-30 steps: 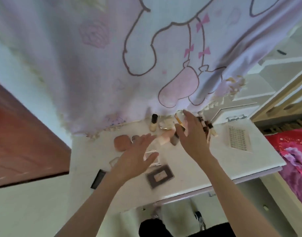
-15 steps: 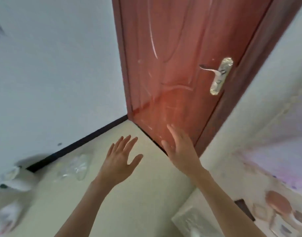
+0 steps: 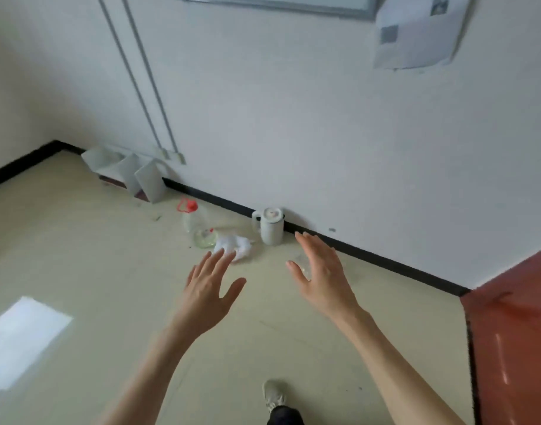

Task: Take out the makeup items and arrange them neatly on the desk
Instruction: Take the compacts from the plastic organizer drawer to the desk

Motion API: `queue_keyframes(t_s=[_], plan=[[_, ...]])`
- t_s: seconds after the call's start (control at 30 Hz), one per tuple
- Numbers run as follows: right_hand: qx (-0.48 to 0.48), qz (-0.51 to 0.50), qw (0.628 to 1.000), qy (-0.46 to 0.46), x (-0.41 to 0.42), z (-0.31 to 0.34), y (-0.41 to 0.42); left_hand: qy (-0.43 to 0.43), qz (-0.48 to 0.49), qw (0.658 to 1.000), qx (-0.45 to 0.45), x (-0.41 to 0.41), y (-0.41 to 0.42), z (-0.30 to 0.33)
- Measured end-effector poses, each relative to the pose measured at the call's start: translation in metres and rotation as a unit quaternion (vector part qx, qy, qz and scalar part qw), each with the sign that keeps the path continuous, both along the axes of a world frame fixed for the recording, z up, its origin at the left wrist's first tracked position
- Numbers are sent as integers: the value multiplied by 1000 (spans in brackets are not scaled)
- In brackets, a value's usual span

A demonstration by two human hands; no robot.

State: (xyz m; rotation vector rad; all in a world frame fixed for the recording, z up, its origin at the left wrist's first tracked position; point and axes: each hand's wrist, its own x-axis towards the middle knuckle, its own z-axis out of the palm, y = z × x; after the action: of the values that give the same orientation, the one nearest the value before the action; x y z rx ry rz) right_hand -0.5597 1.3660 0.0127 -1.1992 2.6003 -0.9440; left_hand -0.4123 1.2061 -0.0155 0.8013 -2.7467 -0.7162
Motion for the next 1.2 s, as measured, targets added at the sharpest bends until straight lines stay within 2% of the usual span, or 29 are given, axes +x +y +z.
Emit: queue_keyframes(t_s=[0.2,0.33,0.53,0.7,0.97,1.2], plan=[[29,174,984,-16,-22,-11,-133,3,187,982,24,36,-62,-11],[38,304,952,1,0,-15,-224,-1,326,944,44,76,-96,-15],[66,436,897,5,54,-34,-347,-32,435,898,60,124,-152,-29],[73,491,868,6,99,-46,-453,-34,482,872,77,152,-234,-45],[64,515,855,-18,190,-35,-649,7,528,847,55,238,-420,-34],[72,540,839,6,246,-27,-774,-15,542,839,38,300,-538,-23]])
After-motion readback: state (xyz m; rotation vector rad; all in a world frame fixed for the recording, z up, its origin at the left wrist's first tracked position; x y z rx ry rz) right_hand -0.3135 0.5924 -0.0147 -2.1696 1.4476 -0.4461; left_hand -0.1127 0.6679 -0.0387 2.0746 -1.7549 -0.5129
